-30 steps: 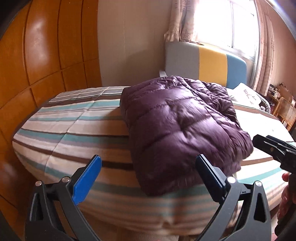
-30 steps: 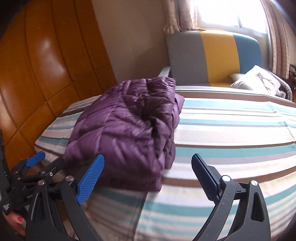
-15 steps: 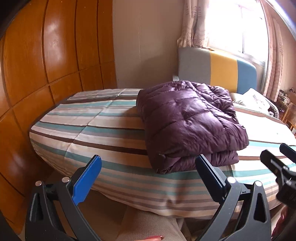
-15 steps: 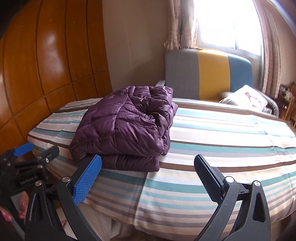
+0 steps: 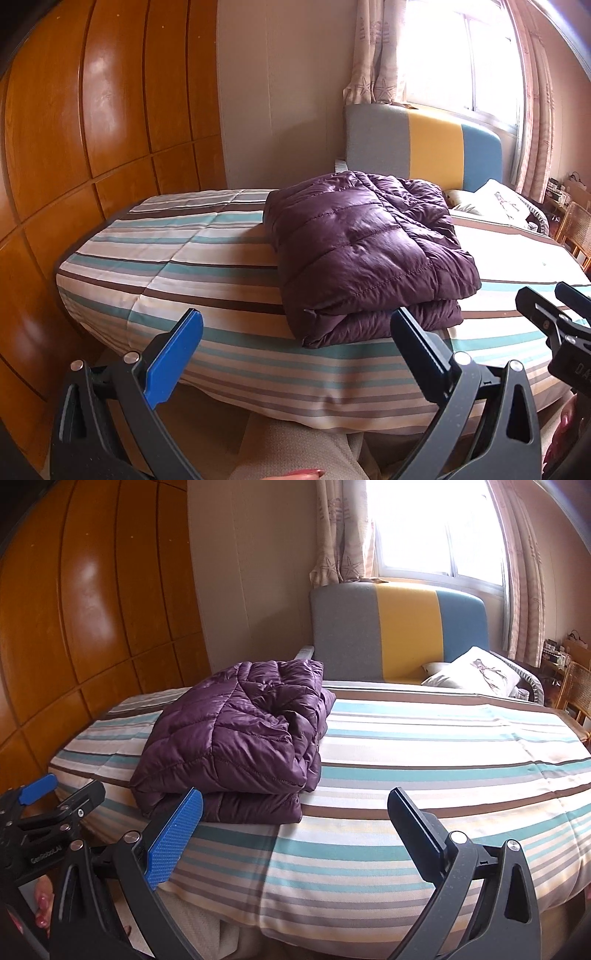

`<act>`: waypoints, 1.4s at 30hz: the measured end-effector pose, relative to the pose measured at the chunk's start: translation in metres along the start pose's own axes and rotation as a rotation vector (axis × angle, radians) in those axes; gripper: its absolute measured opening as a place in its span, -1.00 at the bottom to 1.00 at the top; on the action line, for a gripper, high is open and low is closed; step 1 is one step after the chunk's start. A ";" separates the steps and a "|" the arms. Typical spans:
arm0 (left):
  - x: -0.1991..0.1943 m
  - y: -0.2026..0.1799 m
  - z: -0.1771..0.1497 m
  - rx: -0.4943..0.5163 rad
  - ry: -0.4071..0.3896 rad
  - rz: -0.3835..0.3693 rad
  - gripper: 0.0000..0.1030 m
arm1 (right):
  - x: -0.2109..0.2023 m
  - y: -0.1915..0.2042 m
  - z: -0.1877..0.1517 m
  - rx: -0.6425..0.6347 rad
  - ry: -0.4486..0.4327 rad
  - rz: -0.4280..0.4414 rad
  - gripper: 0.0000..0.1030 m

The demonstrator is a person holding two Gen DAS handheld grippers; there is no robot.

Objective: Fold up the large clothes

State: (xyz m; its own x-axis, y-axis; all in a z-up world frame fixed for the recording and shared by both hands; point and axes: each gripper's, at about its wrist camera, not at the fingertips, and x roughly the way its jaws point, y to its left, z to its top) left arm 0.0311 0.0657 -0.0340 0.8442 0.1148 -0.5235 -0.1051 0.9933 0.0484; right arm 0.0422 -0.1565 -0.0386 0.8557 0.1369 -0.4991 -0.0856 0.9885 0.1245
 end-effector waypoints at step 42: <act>-0.001 -0.001 0.000 0.000 0.004 -0.012 0.96 | 0.002 0.000 -0.002 0.004 0.017 0.010 0.93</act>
State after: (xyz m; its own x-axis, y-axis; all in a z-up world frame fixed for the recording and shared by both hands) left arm 0.0305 0.0644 -0.0340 0.8434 0.1032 -0.5274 -0.0955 0.9945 0.0418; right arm 0.0429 -0.1562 -0.0414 0.8459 0.1475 -0.5125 -0.0914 0.9869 0.1332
